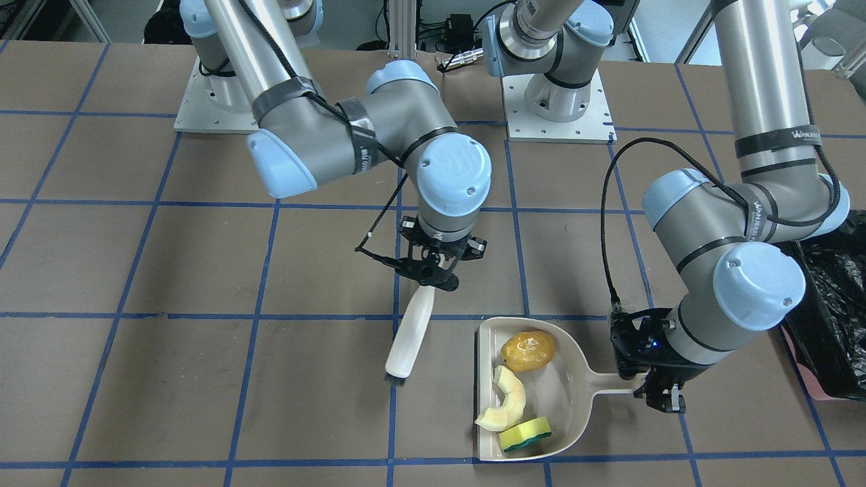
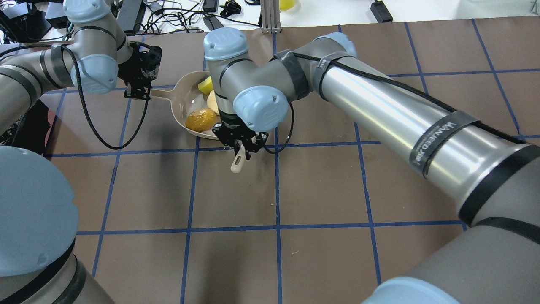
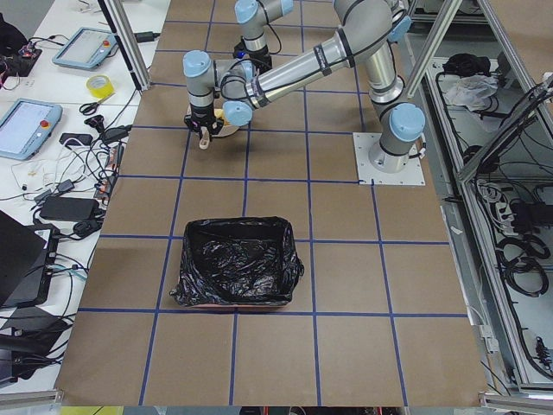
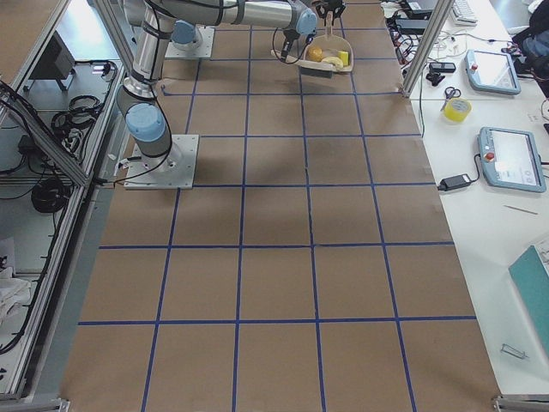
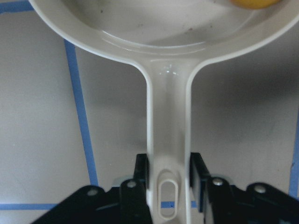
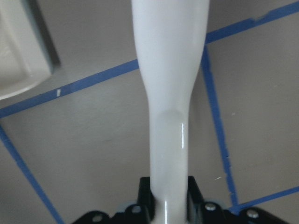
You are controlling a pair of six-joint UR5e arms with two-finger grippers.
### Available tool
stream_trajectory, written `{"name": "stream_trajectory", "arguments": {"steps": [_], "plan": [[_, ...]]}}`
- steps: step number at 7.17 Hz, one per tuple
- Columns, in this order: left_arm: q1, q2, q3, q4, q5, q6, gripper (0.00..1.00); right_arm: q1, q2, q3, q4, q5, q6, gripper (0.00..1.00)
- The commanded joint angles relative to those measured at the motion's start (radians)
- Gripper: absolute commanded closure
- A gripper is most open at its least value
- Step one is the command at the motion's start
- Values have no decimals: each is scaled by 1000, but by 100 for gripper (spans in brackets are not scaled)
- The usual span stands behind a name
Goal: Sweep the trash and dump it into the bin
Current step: 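Sweep the potato, sponge and peel into the dustpan with the right-held brush, then tip the dustpan over the black bin with the left gripper while the right withdraws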
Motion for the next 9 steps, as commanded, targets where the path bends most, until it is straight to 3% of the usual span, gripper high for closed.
{"name": "stream_trajectory", "arguments": {"steps": [1, 3, 6, 9], "plan": [[27, 16, 23, -57, -48, 0, 80, -164, -115, 124, 15, -87, -243, 100], [123, 56, 58, -148, -132, -6, 81, -330, -235, 198, 21, -115, -480, 100], [262, 88, 127, -327, -146, 18, 84, -615, -240, 227, 13, -144, -794, 100], [561, 79, 171, -392, -113, 274, 86, -697, -181, 240, -83, -204, -927, 100]]}}
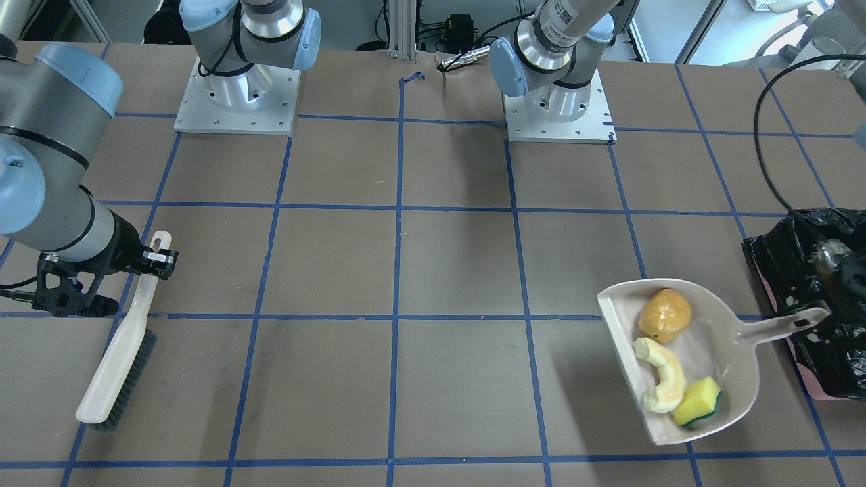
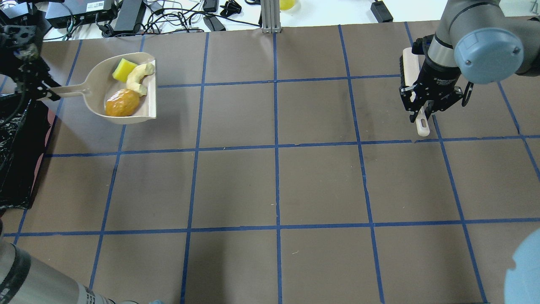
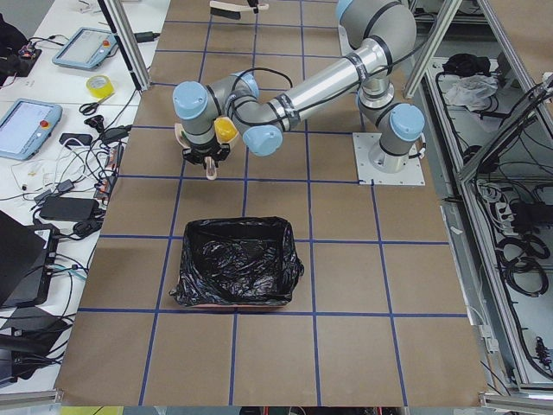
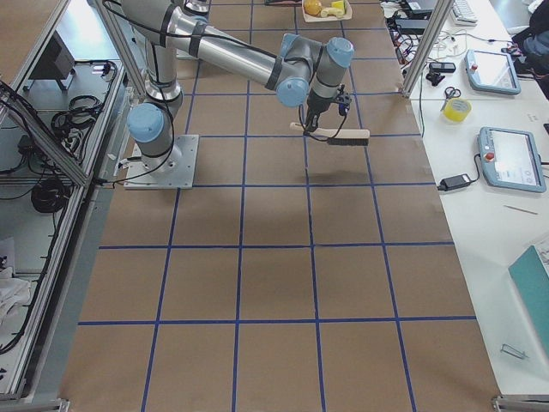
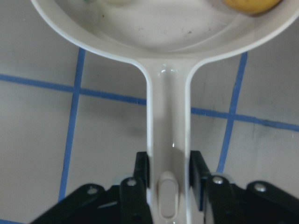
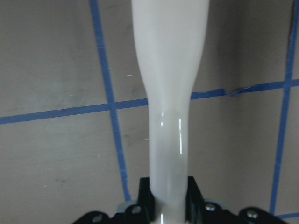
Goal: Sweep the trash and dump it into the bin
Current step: 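Tip the dustpan over the black bin with the left gripper while the right withdraws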
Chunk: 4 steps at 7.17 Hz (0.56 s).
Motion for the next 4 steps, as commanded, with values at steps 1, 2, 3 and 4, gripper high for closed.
{"name": "stream_trajectory", "arguments": {"steps": [1, 2, 3, 4], "plan": [[209, -17, 57, -36, 15, 148, 88, -77, 69, 4, -85, -16, -121, 100], [257, -25, 122, -75, 16, 158, 88, -93, 103, 3, -118, -16, -185, 100], [303, -37, 181, -101, 18, 158, 88, -99, 118, 3, -142, -16, -193, 100], [328, -39, 232, -122, 23, 164, 88, -99, 127, 3, -149, -16, -194, 100]]}}
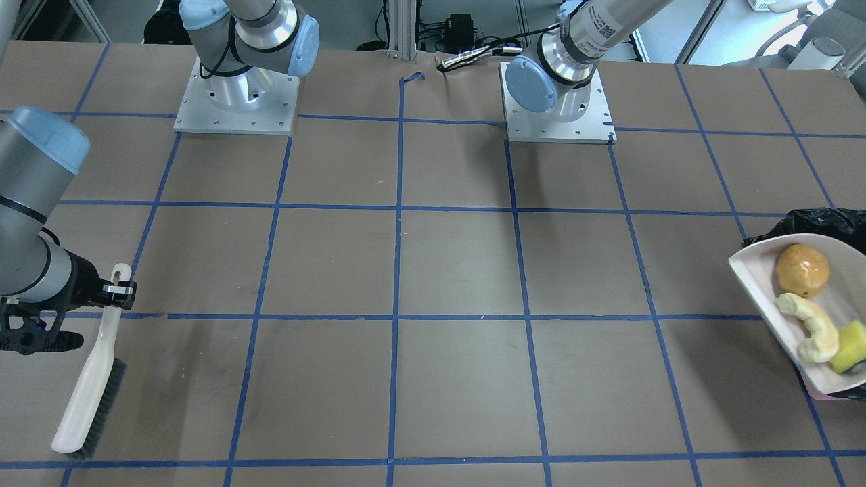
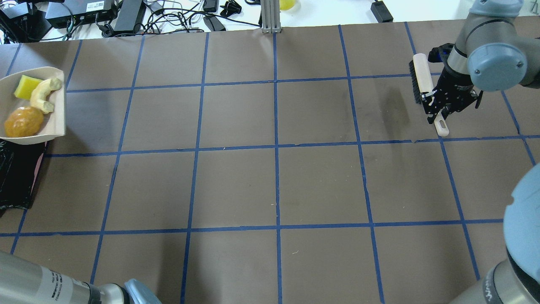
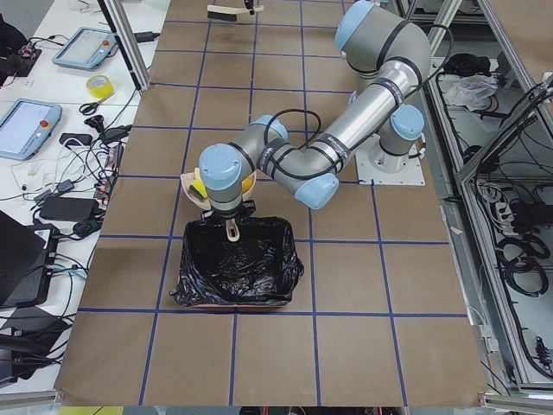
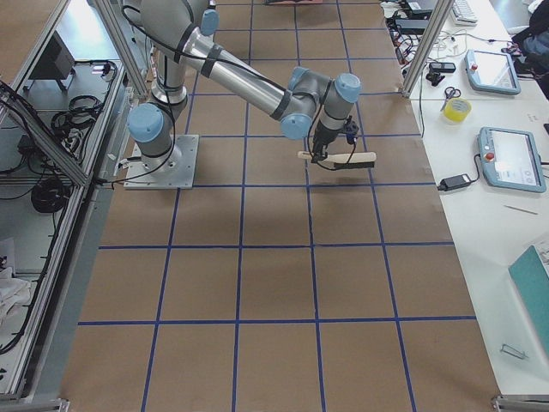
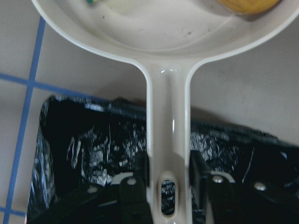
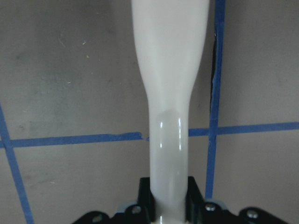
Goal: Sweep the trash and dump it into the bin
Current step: 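Tip the dustpan over the black bin with the left gripper while the right withdraws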
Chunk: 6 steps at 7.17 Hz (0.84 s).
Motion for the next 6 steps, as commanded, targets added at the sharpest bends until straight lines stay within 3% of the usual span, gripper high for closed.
{"name": "stream_trajectory", "arguments": {"steps": [1, 4, 6], "plan": [[61, -20, 109, -29, 36, 74, 89, -7, 32, 0, -25, 0, -14, 100], [146, -89, 174, 3, 82, 123, 88, -18, 41, 1, -11, -5, -12, 100], [140, -106, 230, 53, 234, 133, 88, -30, 43, 1, -11, -11, -35, 100]]}}
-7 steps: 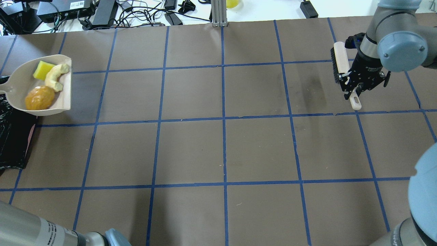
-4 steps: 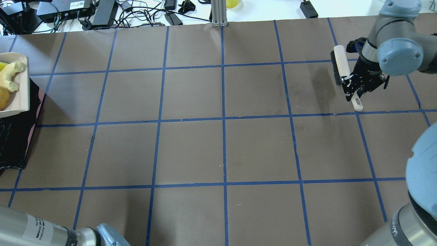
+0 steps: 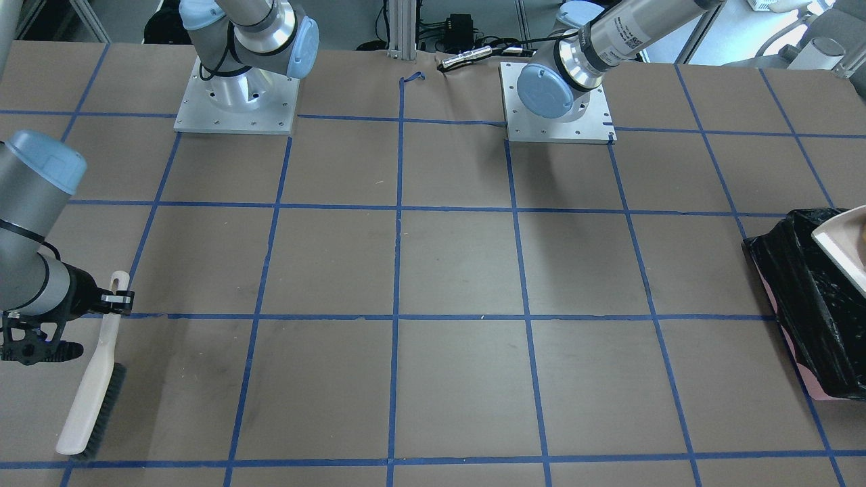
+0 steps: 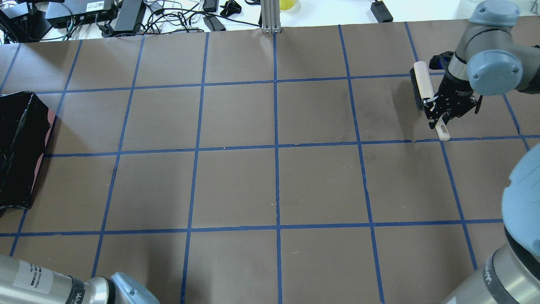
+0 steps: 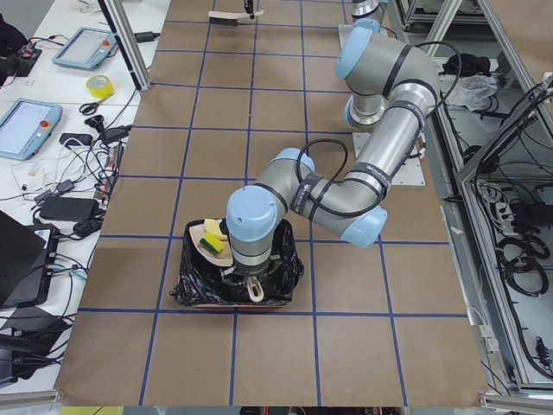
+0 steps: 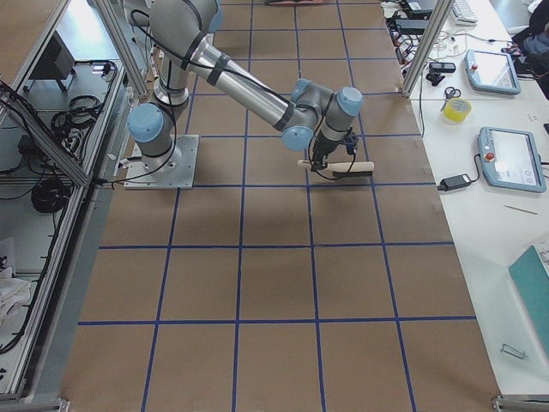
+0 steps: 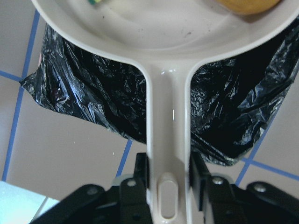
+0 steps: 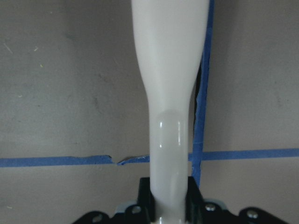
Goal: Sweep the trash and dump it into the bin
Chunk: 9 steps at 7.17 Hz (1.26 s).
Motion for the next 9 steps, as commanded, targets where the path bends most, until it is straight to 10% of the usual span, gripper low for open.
{"name": "stream_trajectory", "arguments": {"steps": [1, 4, 5, 6, 9], "plan": [[-19, -13, 57, 30, 150, 24, 88, -6, 9, 0, -1, -4, -16, 100], [-111, 10, 41, 122, 346, 40, 88, -6, 12, 14, -2, -6, -17, 100], [-116, 6, 39, 144, 350, 38, 88, -6, 10, 14, -7, -6, -17, 86], [-146, 15, 21, 177, 396, 38, 88, -6, 10, 15, -8, -6, -14, 26], [-176, 49, -36, 191, 421, 34, 88, -6, -2, 5, -5, -25, -16, 0]]}}
